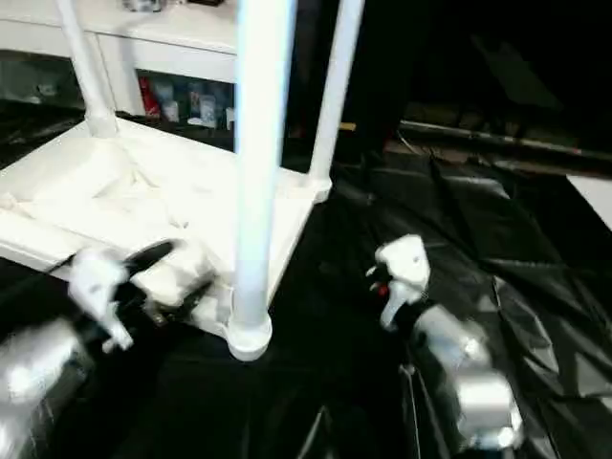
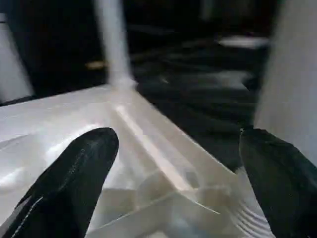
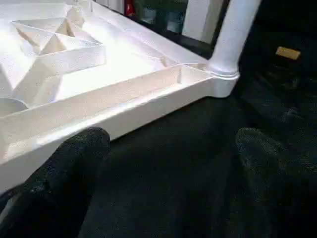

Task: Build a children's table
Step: Rotate table base

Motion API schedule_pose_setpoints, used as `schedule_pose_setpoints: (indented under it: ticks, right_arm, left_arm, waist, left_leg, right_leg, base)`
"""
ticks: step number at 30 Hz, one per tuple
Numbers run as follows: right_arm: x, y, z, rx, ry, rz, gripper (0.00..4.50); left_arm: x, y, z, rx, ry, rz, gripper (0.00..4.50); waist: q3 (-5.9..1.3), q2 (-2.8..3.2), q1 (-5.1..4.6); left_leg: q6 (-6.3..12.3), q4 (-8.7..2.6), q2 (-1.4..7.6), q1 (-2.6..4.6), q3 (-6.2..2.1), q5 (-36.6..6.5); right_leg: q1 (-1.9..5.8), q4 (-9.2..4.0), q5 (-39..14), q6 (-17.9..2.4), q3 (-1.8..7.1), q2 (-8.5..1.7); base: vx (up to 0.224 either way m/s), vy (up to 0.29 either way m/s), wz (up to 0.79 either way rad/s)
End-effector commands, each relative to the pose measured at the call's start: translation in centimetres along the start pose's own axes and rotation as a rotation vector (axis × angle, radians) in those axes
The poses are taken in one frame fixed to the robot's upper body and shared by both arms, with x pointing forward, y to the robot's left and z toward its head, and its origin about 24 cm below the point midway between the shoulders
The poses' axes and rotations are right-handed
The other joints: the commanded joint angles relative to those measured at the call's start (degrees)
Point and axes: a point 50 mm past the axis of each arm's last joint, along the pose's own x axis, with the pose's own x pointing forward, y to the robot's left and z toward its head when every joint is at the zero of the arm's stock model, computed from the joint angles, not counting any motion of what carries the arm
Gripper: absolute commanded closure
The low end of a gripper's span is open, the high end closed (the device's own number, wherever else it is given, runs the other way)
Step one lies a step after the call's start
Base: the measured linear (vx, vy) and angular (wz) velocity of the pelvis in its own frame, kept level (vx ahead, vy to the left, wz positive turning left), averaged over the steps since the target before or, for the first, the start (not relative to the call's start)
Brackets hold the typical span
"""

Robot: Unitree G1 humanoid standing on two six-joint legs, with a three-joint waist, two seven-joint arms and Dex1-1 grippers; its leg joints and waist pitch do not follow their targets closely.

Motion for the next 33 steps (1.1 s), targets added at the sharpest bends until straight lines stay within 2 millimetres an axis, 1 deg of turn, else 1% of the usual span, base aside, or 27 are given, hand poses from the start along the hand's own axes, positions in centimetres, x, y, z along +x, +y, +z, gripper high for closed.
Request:
schedule_pose_setpoints:
  ticks: [1,2,3,4,5,6,7,8,9,10,11,13,16,17,18,19,20,21,22,24,26,27,29,30,31,32,33]
  right_arm:
    - [-0.2,-0.9,0.5,-0.029,0.001,0.032,0.0]
    - [-0.2,-1.1,0.6,-0.039,0.006,0.045,0.0]
    - [-0.2,-1.1,0.6,-0.039,0.006,0.045,0.0]
    - [-0.3,-1.3,0.6,-0.06,0.018,0.07,0.0]
    - [-0.4,-1.4,0.6,-0.069,0.025,0.081,0.0]
    - [-0.6,-1.7,0.5,-0.101,0.048,0.12,0.0]
    - [-0.7,-1.7,0.5,-0.108,0.054,0.13,0.0]
    - [-0.8,-1.8,0.4,-0.126,0.067,0.149,0.0]
    - [-0.9,-1.8,0.4,-0.137,0.076,0.161,0.0]
    - [-1.0,-1.7,0.4,-0.14,0.078,0.165,0.0]
    - [-1.1,-1.7,0.4,-0.143,0.082,0.178,0.0]
    - [-1.3,-1.4,0.4,-0.145,0.088,0.208,0.0]
    - [-1.8,-0.1,0.6,-0.108,0.101,0.329,0.0]
    - [-1.8,-0.1,0.6,-0.108,0.101,0.329,0.0]
    - [-2.2,0.8,0.8,-0.09,0.103,0.425,0.0]
    - [-2.3,1.1,1.0,-0.082,0.105,0.466,0.0]
    - [-2.6,1.5,1.2,-0.083,0.111,0.521,0.0]
    - [-2.7,1.8,1.3,-0.085,0.116,0.557,0.0]
    - [-3.0,2.2,1.6,-0.098,0.132,0.612,0.0]
    - [-3.3,2.4,1.8,-0.121,0.161,0.658,0.0]
    - [-3.4,2.4,2.0,-0.126,0.172,0.676,0.0]
    - [-3.5,2.5,2.1,-0.127,0.179,0.688,0.0]
    - [-3.6,2.7,2.3,-0.148,0.198,0.718,0.0]
    - [-3.6,2.7,2.4,-0.155,0.203,0.723,0.0]
    - [-3.7,2.7,2.4,-0.157,0.207,0.727,0.0]
    - [-3.7,2.7,2.4,-0.159,0.212,0.73,0.0]
    - [-3.8,2.7,2.4,-0.161,0.218,0.734,0.0]
  left_arm:
    - [0.3,-0.2,-0.5,0.034,0.091,-0.174,0.05]
    - [0.3,0.0,-0.5,0.056,0.12,-0.218,0.05]
    - [0.3,0.0,-0.5,0.056,0.12,-0.218,0.05]
    - [0.3,0.5,-0.4,0.09,0.17,-0.288,0.05]
    - [0.3,0.7,-0.4,0.107,0.191,-0.314,0.05]
    - [0.1,1.7,-0.4,0.164,0.275,-0.408,0.05]
    - [0.1,2.0,-0.3,0.178,0.294,-0.427,0.05]
    - [0.2,2.7,-0.2,0.218,0.325,-0.452,0.05]
    - [0.4,3.2,-0.1,0.246,0.338,-0.461,0.05]
    - [0.5,3.3,0.0,0.253,0.339,-0.462,0.21]
    - [0.8,3.6,0.0,0.269,0.342,-0.475,0.32]
    - [1.4,4.2,0.1,0.296,0.352,-0.502,0.32]
    - [2.3,4.7,0.3,0.311,0.365,-0.556,0.64]
    - [2.3,4.7,0.3,0.311,0.365,-0.556,0.74]
    - [2.6,5.1,0.2,0.322,0.381,-0.596,0.79]
    - [2.7,5.2,0.2,0.323,0.389,-0.611,0.86]
    - [2.8,5.3,0.2,0.326,0.395,-0.624,0.96]
    - [2.9,5.5,0.1,0.329,0.399,-0.633,0.96]
    - [3.0,5.6,0.2,0.332,0.404,-0.649,1.1]
    - [3.2,5.8,0.2,0.335,0.408,-0.67,1.29]
    - [3.3,5.8,0.2,0.339,0.41,-0.684,1.34]
    - [3.4,5.9,0.2,0.342,0.412,-0.691,1.43]
    - [3.4,6.0,0.1,0.353,0.422,-0.721,1.66]
    - [3.5,6.0,0.1,0.355,0.428,-0.73,1.75]
    - [3.5,6.0,0.0,0.356,0.431,-0.738,1.87]
    - [3.5,6.0,-0.1,0.357,0.435,-0.745,2.02]
    - [3.6,6.0,-0.2,0.356,0.439,-0.754,2.02]
  waist:
    - [-2.24,1.01,0.22]
    - [-2.36,1.02,0.39]
    - [-2.47,1.0,0.38]
    - [-2.6,1.12,0.48]
    - [-2.64,1.26,0.59]
    - [-3.01,1.34,0.63]
    - [-3.33,1.57,0.64]
    - [-3.12,1.77,0.78]
    - [-3.17,1.63,0.74]
    - [-3.18,1.64,0.83]
    - [-3.17,1.97,1.0]
    - [-3.21,1.85,1.17]
    - [-3.13,2.35,1.34]
    - [-3.12,2.2,1.41]
    - [-3.12,2.19,1.43]
    - [-3.14,2.55,1.44]
    - [-3.07,3.06,1.48]
    - [-3.02,2.55,1.54]
    - [-3.07,2.86,1.56]
    - [-3.04,2.66,1.64]
    - [-2.94,2.88,1.77]
    - [-3.04,2.93,1.82]
    - [-2.88,3.23,1.85]
    - [-2.91,3.03,1.85]
    - [-2.81,3.39,1.79]
    - [-2.87,3.35,1.85]
    - [-2.82,3.66,1.85]
  left_leg:
    - [-0.42,-6.41,4.9,0.1,-2.0,-11.6]
    - [0.11,-6.4,4.91,0.2,-1.88,-9.4]
    - [0.24,-6.33,4.92,0.07,-1.79,-8.0]
    - [0.56,-6.29,4.98,-0.05,-1.64,-6.2]
    - [0.89,-6.25,4.91,0.02,-1.6,-5.6]
    - [1.21,-6.03,4.88,0.09,-1.44,-3.7]
    - [1.49,-5.84,4.71,0.14,-1.21,-1.8]
    - [2.11,-5.87,4.61,0.01,-1.14,-0.8]
    - [2.07,-5.85,4.66,-0.02,-1.08,-0.7]
    - [2.12,-5.81,4.72,-0.06,-1.06,-0.9]
    - [1.79,-5.82,4.89,-0.09,-1.11,-1.4]
    - [1.44,-5.86,5.02,-0.02,-1.0,-2.3]
    - [1.3,-5.97,5.26,0.05,-1.02,-3.3]
    - [1.51,-5.95,5.24,0.04,-1.01,-3.6]
    - [1.62,-6.01,5.34,-0.05,-1.07,-3.8]
    - [1.64,-6.0,5.37,0.11,-1.08,-4.4]
    - [1.67,-6.03,5.35,-0.02,-1.22,-4.7]
    - [1.76,-6.01,5.45,0.0,-1.14,-5.2]
    - [1.63,-5.97,5.47,-0.18,-1.19,-4.8]
    - [1.68,-5.91,5.45,-0.14,-1.1,-5.0]
    - [1.55,-5.9,5.44,-0.2,-1.07,-4.9]
    - [1.27,-5.89,5.52,-0.21,-1.1,-4.8]
    - [1.16,-5.95,5.52,-0.24,-1.11,-5.1]
    - [1.16,-5.96,5.59,-0.24,-1.13,-5.0]
    - [1.17,-5.97,5.62,-0.25,-1.13,-4.8]
    - [1.2,-5.89,5.55,-0.28,-1.12,-4.6]
    - [1.17,-5.87,5.51,-0.3,-1.13,-4.5]
  right_leg:
    - [1.08,-4.86,-18.0,-8.8,3.49,-6.75]
    - [1.15,-4.86,-16.3,-9.0,3.48,-6.7]
    - [1.32,-4.66,-14.7,-9.4,3.48,-6.72]
    - [1.52,-4.49,-12.0,-10.2,3.33,-6.83]
    - [1.44,-4.53,-11.5,-10.3,3.34,-6.74]
    - [1.54,-4.03,-8.0,-11.1,3.23,-6.59]
    - [1.59,-3.57,-3.4,-11.7,3.05,-6.19]
    - [1.67,-3.62,-1.2,-12.0,3.07,-6.1]
    - [1.82,-3.54,-0.6,-12.4,3.05,-6.2]
    - [1.96,-3.6,-0.6,-13.1,3.01,-6.33]
    - [2.07,-3.54,-1.3,-13.8,3.06,-6.61]
    - [2.15,-3.67,-2.9,-14.1,3.07,-6.64]
    - [2.11,-3.82,-3.6,-14.3,3.08,-6.62]
    - [2.21,-3.9,-3.8,-14.3,3.08,-6.65]
    - [2.24,-3.82,-3.9,-14.5,3.07,-6.7]
    - [2.18,-3.97,-4.6,-14.4,3.05,-6.71]
    - [2.27,-3.99,-4.8,-14.5,3.1,-6.75]
    - [2.37,-4.19,-5.5,-14.3,3.17,-6.82]
    - [2.41,-4.03,-5.4,-14.7,3.2,-6.99]
    - [2.42,-4.25,-7.0,-14.5,3.24,-6.97]
    - [2.22,-4.39,-8.0,-14.4,3.26,-6.96]
    - [2.29,-4.29,-8.3,-14.4,3.24,-7.04]
    - [2.16,-4.45,-8.6,-14.5,3.25,-7.01]
    - [2.26,-4.33,-8.1,-14.4,3.25,-6.95]
    - [2.14,-4.3,-7.2,-14.6,3.26,-6.98]
    - [2.25,-4.25,-6.8,-14.6,3.26,-6.99]
    - [2.19,-4.26,-6.7,-14.7,3.29,-7.0]
  base:
    - [0.0,0.0,0.0]
    - [0.0,0.0,0.0]
    - [0.0,0.0,0.0]
    - [0.0,0.0,0.0]
    - [0.0,0.0,0.0]
    - [0.0,0.0,0.0]
    - [0.0,0.0,0.0]
    - [0.0,0.0,0.0]
    - [0.0,0.0,0.0]
    - [0.0,0.0,0.0]
    - [0.0,0.0,0.0]
    - [0.0,0.0,0.0]
    - [0.0,0.0,0.0]
    - [0.0,0.0,0.0]
    - [0.0,0.0,0.0]
    - [0.0,0.0,0.0]
    - [0.0,0.0,0.0]
    - [0.0,0.0,0.0]
    - [0.0,0.0,0.0]
    - [0.0,0.0,0.0]
    - [0.0,0.0,0.0]
    - [0.0,0.0,0.0]
    - [0.0,0.0,0.0]
    - [0.0,0.0,0.0]
    - [0.0,0.0,0.0]
    - [0.0,0.0,0.0]
    - [0.0,0.0,0.0]
